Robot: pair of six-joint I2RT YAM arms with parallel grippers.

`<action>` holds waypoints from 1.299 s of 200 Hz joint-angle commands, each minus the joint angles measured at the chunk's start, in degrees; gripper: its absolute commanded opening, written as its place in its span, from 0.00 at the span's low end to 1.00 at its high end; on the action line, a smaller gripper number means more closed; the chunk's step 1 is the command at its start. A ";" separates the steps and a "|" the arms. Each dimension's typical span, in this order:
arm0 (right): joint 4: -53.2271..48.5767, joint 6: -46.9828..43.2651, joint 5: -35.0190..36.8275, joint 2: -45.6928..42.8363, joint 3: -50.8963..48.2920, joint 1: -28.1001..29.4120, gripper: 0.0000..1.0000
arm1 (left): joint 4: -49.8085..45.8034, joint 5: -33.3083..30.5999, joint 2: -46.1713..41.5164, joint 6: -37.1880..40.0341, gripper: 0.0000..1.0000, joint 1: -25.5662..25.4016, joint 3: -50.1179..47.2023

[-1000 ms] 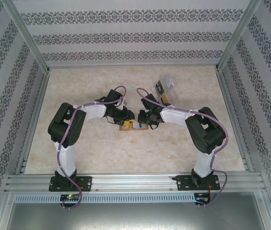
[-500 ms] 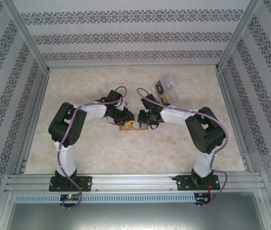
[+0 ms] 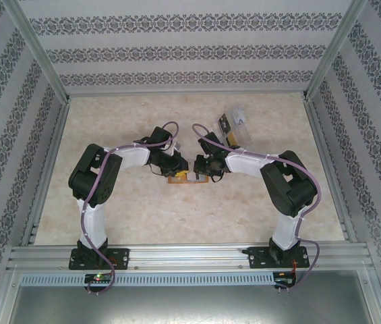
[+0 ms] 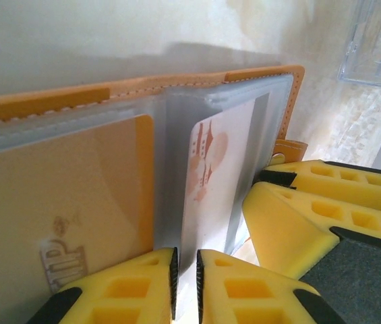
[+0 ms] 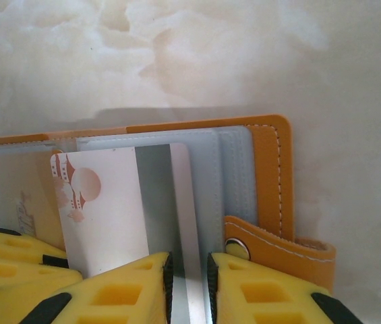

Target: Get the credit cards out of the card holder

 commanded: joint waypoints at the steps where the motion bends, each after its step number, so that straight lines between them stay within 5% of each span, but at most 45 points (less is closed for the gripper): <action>1: -2.55 0.40 0.95 2.15 -0.81 -0.45 0.25 | 0.52 0.49 0.55 1.57 0.15 0.43 1.20; 42: -2.68 0.50 1.68 1.73 -1.41 -0.65 0.24 | -1.47 -1.64 -1.16 2.34 0.00 0.86 0.65; 156: 0.72 -3.20 -2.35 -6.46 -1.88 -0.88 0.24 | -2.87 -2.34 -5.20 4.10 0.00 3.36 -3.91; 260: -1.20 -1.78 -4.64 1.63 2.00 1.74 0.21 | -0.69 -0.20 -4.13 2.66 0.00 3.43 -4.21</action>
